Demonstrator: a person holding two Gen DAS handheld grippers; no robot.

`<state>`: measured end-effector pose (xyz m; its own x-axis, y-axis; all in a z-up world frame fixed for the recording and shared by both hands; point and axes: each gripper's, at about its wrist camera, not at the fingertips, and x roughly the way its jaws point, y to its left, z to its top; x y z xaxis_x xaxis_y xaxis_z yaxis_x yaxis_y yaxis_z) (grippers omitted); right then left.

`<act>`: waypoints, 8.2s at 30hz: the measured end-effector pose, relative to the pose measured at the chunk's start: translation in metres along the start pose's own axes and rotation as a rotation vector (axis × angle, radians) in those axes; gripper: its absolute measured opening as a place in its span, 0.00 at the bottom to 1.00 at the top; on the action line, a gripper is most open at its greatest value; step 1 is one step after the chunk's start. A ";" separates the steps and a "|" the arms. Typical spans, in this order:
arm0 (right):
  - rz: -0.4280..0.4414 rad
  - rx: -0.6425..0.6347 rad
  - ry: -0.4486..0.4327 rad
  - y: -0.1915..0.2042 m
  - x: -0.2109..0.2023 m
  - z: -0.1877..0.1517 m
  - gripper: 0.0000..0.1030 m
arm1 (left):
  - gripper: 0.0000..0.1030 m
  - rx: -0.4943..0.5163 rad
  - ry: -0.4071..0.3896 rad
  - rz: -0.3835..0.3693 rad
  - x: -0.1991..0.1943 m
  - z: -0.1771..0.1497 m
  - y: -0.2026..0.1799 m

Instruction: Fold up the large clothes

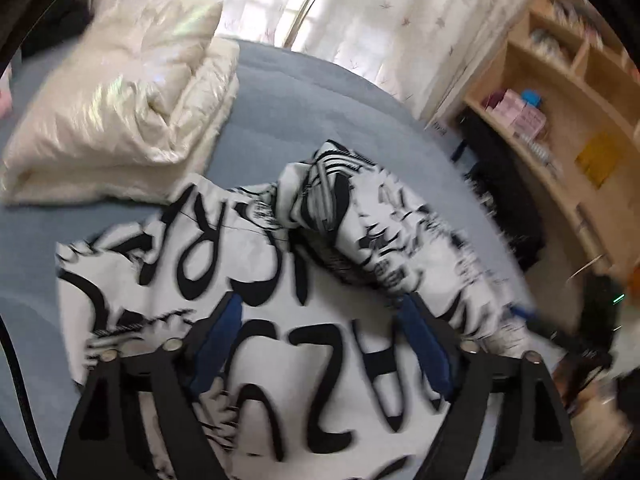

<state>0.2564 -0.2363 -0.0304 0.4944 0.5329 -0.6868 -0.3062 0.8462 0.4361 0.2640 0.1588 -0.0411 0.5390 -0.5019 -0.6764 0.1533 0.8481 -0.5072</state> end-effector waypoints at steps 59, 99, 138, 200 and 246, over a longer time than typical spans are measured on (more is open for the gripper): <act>0.022 0.223 0.205 -0.046 0.067 -0.013 0.08 | 0.01 -0.242 0.259 0.039 0.111 -0.054 -0.036; -0.426 0.005 -0.139 0.033 0.008 0.027 0.52 | 0.57 0.180 0.018 0.378 0.152 -0.009 -0.125; -0.347 0.004 0.116 0.044 0.053 -0.076 0.66 | 0.59 -0.009 0.040 0.364 0.078 -0.107 -0.101; -0.398 -0.188 -0.026 0.075 0.131 -0.025 0.17 | 0.52 -0.555 -0.279 0.306 0.012 -0.136 0.043; -0.482 0.576 -0.278 -0.176 -0.166 -0.129 0.16 | 0.11 0.587 -0.008 0.345 0.234 -0.168 -0.359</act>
<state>0.1236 -0.4733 -0.0681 0.6732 0.0244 -0.7391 0.4231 0.8070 0.4120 0.1957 -0.2917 -0.1076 0.6436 -0.1868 -0.7422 0.3940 0.9122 0.1121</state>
